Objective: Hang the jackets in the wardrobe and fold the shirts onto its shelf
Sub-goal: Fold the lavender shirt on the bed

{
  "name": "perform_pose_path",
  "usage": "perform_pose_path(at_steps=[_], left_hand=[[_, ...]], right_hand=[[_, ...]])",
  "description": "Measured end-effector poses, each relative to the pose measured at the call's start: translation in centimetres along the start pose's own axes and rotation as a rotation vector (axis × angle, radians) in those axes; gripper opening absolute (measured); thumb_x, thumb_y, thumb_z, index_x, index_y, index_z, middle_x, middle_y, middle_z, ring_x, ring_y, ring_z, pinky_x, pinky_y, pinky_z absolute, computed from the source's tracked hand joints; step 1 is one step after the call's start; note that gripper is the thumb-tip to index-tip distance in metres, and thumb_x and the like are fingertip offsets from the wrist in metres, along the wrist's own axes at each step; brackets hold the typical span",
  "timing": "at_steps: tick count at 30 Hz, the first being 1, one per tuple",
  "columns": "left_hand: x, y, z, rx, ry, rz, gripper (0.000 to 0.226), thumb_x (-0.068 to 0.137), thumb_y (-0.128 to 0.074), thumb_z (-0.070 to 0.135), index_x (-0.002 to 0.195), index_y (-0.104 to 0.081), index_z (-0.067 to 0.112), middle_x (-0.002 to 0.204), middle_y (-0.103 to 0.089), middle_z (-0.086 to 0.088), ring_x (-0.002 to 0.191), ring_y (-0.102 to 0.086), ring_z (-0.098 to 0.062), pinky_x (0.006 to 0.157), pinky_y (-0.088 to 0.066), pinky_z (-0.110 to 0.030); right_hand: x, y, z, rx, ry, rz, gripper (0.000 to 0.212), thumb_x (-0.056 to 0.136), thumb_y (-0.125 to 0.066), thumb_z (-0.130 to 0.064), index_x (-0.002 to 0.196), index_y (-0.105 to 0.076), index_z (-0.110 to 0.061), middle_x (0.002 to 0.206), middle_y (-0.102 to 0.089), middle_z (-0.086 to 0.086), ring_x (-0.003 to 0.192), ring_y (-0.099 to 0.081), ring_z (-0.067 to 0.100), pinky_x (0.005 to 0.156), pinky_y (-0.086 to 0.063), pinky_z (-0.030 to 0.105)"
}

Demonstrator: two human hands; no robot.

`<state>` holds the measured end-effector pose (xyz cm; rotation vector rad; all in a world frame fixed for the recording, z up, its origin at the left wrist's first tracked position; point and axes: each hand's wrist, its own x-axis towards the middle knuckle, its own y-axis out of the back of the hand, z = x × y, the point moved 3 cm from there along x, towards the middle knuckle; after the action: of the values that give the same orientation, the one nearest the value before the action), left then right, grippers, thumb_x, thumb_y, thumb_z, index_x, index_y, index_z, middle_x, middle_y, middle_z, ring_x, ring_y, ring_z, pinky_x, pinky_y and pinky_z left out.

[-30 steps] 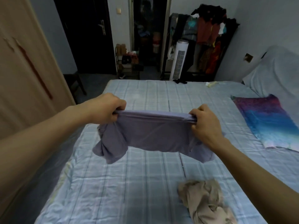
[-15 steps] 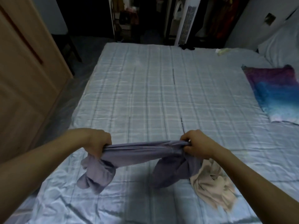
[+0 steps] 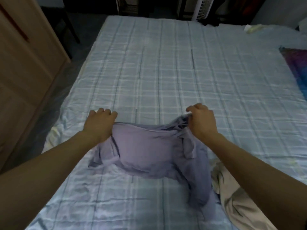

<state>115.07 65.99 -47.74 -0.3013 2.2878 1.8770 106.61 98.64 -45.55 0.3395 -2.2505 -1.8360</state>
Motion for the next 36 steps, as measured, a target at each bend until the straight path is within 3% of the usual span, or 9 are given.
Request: perform_pose_path(at_steps=[4, 11, 15, 17, 21, 25, 30, 34, 36], left_hand=[[1.8, -5.8, 1.0, -0.185, 0.06, 0.04, 0.037, 0.086, -0.059, 0.018, 0.122, -0.055, 0.013, 0.118, -0.056, -0.011, 0.108, -0.051, -0.032, 0.086, -0.04, -0.043], [-0.4, -13.6, 4.7, -0.234, -0.056, 0.12, 0.043, 0.073, -0.041, 0.043, 0.096, -0.069, 0.019, 0.092, -0.066, -0.005, 0.09, -0.062, -0.034, 0.07, -0.049, -0.043], [-1.5, -15.9, 6.5, -0.073, -0.153, 0.13, 0.039, 0.058, -0.077, 0.034, 0.093, -0.069, 0.019, 0.097, -0.063, -0.007, 0.089, -0.06, -0.033, 0.078, -0.041, -0.045], [-1.7, -16.9, 6.0, -0.059, -0.15, 0.138, 0.042, 0.053, -0.084, 0.025, 0.092, -0.07, 0.016, 0.099, -0.065, -0.009, 0.09, -0.061, -0.034, 0.085, -0.039, -0.049], [-2.2, -18.3, 3.5, -0.025, -0.173, 0.169, 0.038, 0.06, -0.08, 0.028, 0.095, -0.07, 0.018, 0.1, -0.065, -0.007, 0.095, -0.061, -0.032, 0.097, -0.039, -0.057], [-2.6, -18.3, 1.4, -0.106, -0.204, 0.286, 0.027, 0.078, -0.06, 0.036, 0.1, -0.065, 0.021, 0.107, -0.062, -0.002, 0.101, -0.059, -0.028, 0.098, -0.038, -0.048], [-2.9, -18.0, -1.7, -0.292, 0.005, 0.248, 0.065, 0.068, -0.07, 0.044, 0.127, -0.055, 0.021, 0.128, -0.056, -0.002, 0.116, -0.053, -0.03, 0.089, -0.044, -0.044], [-2.1, -18.9, -4.8, -0.708, 0.225, 0.166, 0.096, 0.054, -0.078, 0.067, 0.133, -0.044, 0.024, 0.133, -0.052, 0.001, 0.12, -0.05, -0.025, 0.095, -0.047, -0.046], [-1.6, -19.5, -6.1, -0.918, 0.324, 0.119, 0.105, 0.052, -0.079, 0.067, 0.137, -0.039, 0.021, 0.134, -0.053, 0.0, 0.121, -0.052, -0.023, 0.095, -0.048, -0.042]], right_hand=[[0.7, -4.7, 0.7, 0.075, -0.038, 0.024, 0.037, 0.087, -0.061, -0.014, 0.124, -0.059, -0.011, 0.124, -0.055, 0.016, 0.109, -0.054, 0.035, 0.089, -0.042, 0.042], [-5.4, -13.1, 1.1, 0.134, -0.004, -0.067, 0.031, 0.084, -0.064, -0.021, 0.115, -0.062, -0.017, 0.11, -0.059, 0.012, 0.096, -0.057, 0.036, 0.083, -0.049, 0.043], [-8.0, -17.7, 0.0, 0.109, 0.145, -0.134, 0.037, 0.08, -0.062, -0.025, 0.115, -0.06, -0.012, 0.121, -0.056, 0.015, 0.104, -0.056, 0.035, 0.085, -0.049, 0.042], [-8.8, -19.8, -0.7, 0.13, 0.177, -0.197, 0.05, 0.076, -0.06, -0.031, 0.122, -0.057, -0.012, 0.129, -0.052, 0.016, 0.112, -0.053, 0.035, 0.09, -0.049, 0.043], [-9.0, -21.6, -3.5, 0.141, 0.191, -0.223, 0.061, 0.074, -0.06, -0.043, 0.126, -0.057, -0.013, 0.132, -0.052, 0.017, 0.115, -0.053, 0.036, 0.095, -0.048, 0.043], [-7.4, -22.4, -7.9, 0.206, 0.214, -0.235, 0.059, 0.077, -0.056, -0.048, 0.126, -0.054, -0.016, 0.132, -0.052, 0.017, 0.113, -0.055, 0.038, 0.092, -0.048, 0.045], [-4.8, -23.6, -13.9, 0.229, 0.317, -0.235, 0.064, 0.078, -0.056, -0.048, 0.133, -0.048, -0.016, 0.136, -0.047, 0.017, 0.12, -0.05, 0.038, 0.097, -0.044, 0.045], [-2.8, -23.8, -18.1, 0.268, 0.355, -0.2, 0.065, 0.077, -0.054, -0.049, 0.134, -0.046, -0.018, 0.139, -0.046, 0.014, 0.122, -0.047, 0.033, 0.1, -0.043, 0.042], [-1.9, -24.0, -19.9, 0.273, 0.4, -0.178, 0.065, 0.074, -0.064, -0.042, 0.132, -0.048, -0.017, 0.132, -0.049, 0.012, 0.116, -0.05, 0.032, 0.094, -0.044, 0.04]])
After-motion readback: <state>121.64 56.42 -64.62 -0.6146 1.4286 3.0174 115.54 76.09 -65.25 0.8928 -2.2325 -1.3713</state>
